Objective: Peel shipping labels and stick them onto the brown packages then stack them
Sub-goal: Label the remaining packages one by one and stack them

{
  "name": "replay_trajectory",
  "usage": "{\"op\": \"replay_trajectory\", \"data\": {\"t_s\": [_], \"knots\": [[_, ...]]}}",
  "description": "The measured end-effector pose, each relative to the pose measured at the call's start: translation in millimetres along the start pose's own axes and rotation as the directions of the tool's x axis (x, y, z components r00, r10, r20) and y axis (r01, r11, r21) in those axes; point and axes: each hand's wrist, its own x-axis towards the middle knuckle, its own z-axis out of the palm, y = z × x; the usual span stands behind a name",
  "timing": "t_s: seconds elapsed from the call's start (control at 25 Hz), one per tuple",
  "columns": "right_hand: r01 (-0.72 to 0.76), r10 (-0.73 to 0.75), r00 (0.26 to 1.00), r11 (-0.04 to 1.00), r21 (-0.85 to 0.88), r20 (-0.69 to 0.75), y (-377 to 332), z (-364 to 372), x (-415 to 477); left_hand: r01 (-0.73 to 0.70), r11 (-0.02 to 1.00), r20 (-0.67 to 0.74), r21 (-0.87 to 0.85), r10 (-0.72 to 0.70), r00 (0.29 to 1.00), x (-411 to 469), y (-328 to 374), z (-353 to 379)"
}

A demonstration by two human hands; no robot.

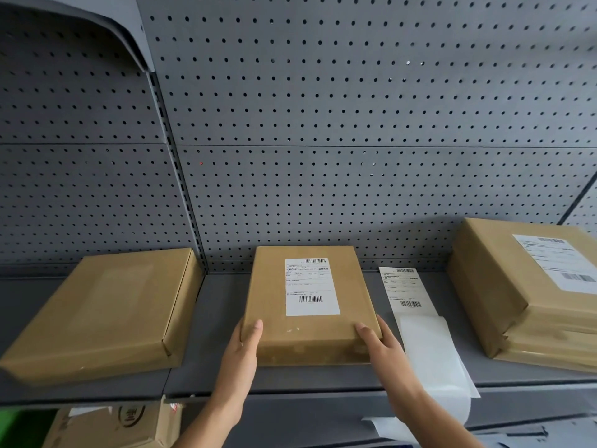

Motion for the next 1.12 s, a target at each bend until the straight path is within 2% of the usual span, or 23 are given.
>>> {"op": "replay_trajectory", "data": {"t_s": [0.32,0.48,0.68,0.88,1.12], "knots": [[0.160,-0.139,0.977,0.979,0.125,-0.160,-31.5,-39.2,-35.6,-0.230,0.971,-0.030,-0.066,0.229,0.973,-26.7,27.5,32.8],[0.268,-0.226,0.930,0.956,0.117,-0.289,-52.1,-82.7,-47.0,-0.335,0.933,0.053,-0.130,0.344,0.938,-37.9,59.8,77.2],[0.362,-0.291,0.833,0.930,0.065,-0.471,-78.0,-156.1,-59.6,-0.371,0.910,0.232,-0.183,0.407,0.883,-46.7,96.4,154.9],[0.353,-0.299,0.742,0.935,-0.029,-0.600,-95.0,-246.8,-59.6,-0.409,0.892,0.379,-0.192,0.452,0.808,-62.8,117.8,245.9],[0.295,-0.235,0.758,0.955,-0.002,-0.609,-98.7,-328.6,-40.5,-0.369,0.917,0.457,-0.151,0.396,0.796,-70.9,113.7,327.0]]}}
